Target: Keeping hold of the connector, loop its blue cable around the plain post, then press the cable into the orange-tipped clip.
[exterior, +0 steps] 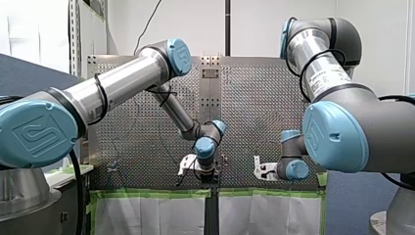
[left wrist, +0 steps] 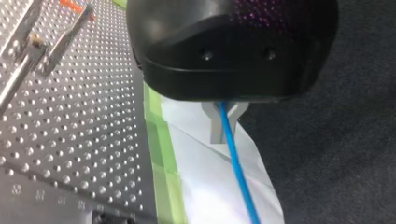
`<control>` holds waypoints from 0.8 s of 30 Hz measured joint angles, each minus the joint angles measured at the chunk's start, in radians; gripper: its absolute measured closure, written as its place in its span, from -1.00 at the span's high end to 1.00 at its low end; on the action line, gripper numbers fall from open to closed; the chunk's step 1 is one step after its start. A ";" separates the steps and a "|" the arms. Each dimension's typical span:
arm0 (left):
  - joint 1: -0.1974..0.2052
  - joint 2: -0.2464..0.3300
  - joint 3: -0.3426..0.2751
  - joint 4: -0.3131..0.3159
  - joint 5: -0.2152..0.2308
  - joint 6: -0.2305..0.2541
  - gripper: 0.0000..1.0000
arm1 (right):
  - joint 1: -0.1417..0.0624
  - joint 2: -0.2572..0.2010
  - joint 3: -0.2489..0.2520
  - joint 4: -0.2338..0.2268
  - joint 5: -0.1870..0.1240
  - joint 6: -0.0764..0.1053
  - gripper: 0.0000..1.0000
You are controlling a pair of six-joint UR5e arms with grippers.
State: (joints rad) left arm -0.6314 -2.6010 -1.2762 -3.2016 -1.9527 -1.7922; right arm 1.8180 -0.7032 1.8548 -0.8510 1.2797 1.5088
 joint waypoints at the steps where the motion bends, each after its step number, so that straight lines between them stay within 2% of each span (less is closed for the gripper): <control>1: -0.008 0.000 -0.002 0.009 -0.008 -0.006 -1.00 | -0.002 0.000 -0.003 0.001 -0.002 0.001 -1.00; 5: -0.037 0.000 -0.004 0.051 -0.030 -0.021 -1.00 | -0.005 0.000 -0.006 0.004 -0.004 0.003 -1.00; 16: -0.072 0.000 -0.005 0.162 -0.057 -0.036 -1.00 | -0.010 -0.002 -0.009 0.003 -0.017 0.003 -1.00; 24: -0.092 0.000 -0.005 0.223 -0.125 -0.060 -1.00 | -0.020 -0.005 -0.013 0.001 -0.033 0.004 -1.00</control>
State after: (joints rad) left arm -0.7231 -2.6007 -1.2811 -2.9788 -2.0775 -1.8525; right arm 1.7976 -0.7079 1.8418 -0.8503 1.2464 1.5127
